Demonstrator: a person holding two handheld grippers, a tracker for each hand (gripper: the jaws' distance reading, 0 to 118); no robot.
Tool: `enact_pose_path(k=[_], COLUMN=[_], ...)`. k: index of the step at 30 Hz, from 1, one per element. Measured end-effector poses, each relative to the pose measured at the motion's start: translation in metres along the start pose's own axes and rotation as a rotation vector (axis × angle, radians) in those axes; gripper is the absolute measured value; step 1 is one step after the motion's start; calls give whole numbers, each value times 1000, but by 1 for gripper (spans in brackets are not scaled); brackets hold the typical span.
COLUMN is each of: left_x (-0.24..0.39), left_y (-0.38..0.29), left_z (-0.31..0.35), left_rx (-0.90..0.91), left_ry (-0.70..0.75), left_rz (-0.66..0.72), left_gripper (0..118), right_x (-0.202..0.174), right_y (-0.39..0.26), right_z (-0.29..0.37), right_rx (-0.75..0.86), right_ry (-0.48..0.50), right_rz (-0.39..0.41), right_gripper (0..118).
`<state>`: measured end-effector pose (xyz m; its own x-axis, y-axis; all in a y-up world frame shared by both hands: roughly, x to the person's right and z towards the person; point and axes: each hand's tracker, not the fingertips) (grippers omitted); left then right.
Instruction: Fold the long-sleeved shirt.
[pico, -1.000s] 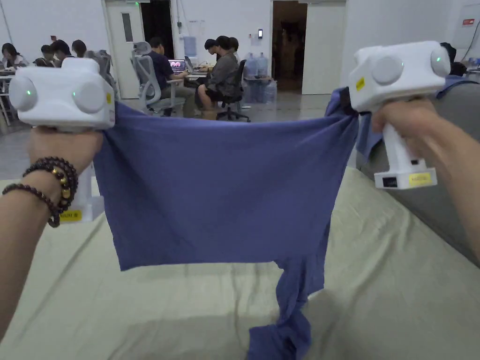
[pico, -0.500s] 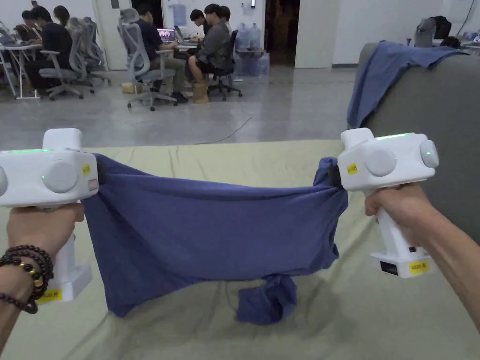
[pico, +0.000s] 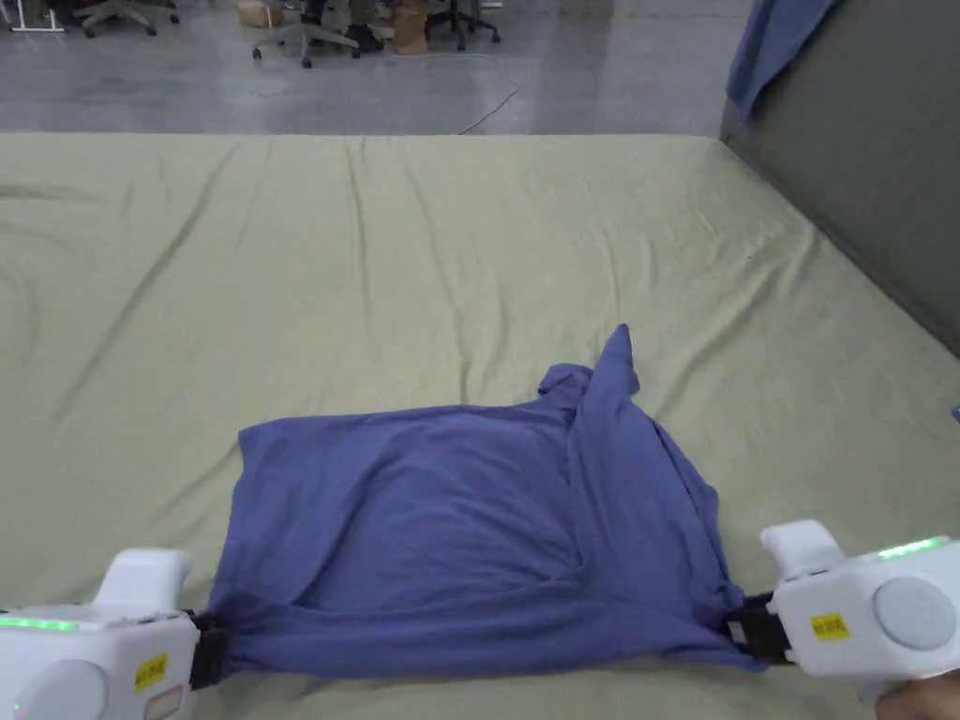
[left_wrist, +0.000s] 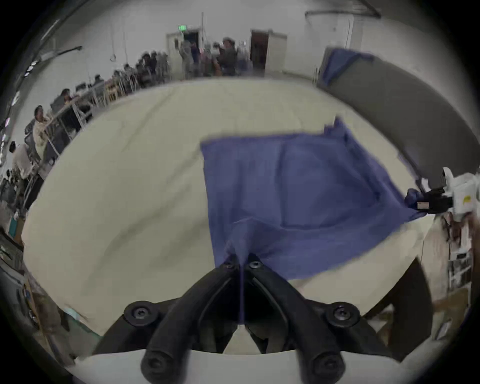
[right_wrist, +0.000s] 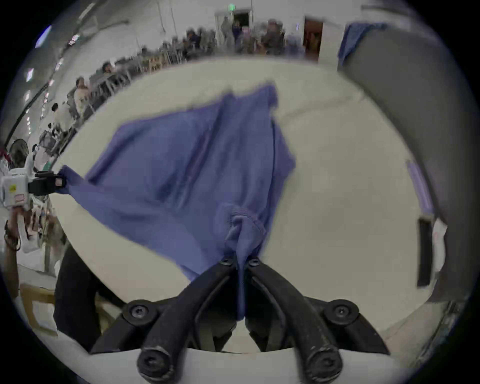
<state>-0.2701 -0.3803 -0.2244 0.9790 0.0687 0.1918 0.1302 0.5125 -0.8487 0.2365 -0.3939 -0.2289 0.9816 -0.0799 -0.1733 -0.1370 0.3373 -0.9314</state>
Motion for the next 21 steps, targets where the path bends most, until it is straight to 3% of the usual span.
enact_pose_path(k=[1,4,5,6,7,8,9,10,13,14,15,16,18,21], left_x=[0,-3,-4,-6,-8,-8,-7,-6,0,0,1,-1,-7,-6], left_y=[-7,-10,-6,0,9,17,19,24,30,32,34,39,51,62], left_z=[-9,-13,-8,-3,5,12,21,39,56,61,63,60,55,56], left_rx=[-25,-18,1,15,28,47,72,183,165,192,209,230,222,244], left_ry=[3,2,-15,-36,-30,-28,-26,-67,-37,-51,-64,-50,-41,-37], left_rz=[-3,18,46,59,50,35,20,-12,42,48,44,56,22,16], left_gripper=[0,0,9,38,84,118,116,115,97,97,57,2,0,0], right_x=[2,-1,-2,-3,-6,-7,-7,-7,-9,-10,-12,-14,-19,-21], right_y=[-4,4,10,14,15,19,24,25,30,32,30,26,19,8], right_z=[-12,-5,2,8,23,33,41,55,78,80,80,79,74,64], right_rx=[-47,8,6,38,88,123,151,208,301,294,286,294,269,252], right_ry=[19,7,-1,-33,-71,-84,-114,-123,-118,-122,-131,-136,-124,-131], right_rz=[7,2,5,23,44,41,40,25,-35,-30,-35,-45,-3,-1], right_gripper=[0,2,16,41,74,109,114,112,64,64,11,0,0,0])
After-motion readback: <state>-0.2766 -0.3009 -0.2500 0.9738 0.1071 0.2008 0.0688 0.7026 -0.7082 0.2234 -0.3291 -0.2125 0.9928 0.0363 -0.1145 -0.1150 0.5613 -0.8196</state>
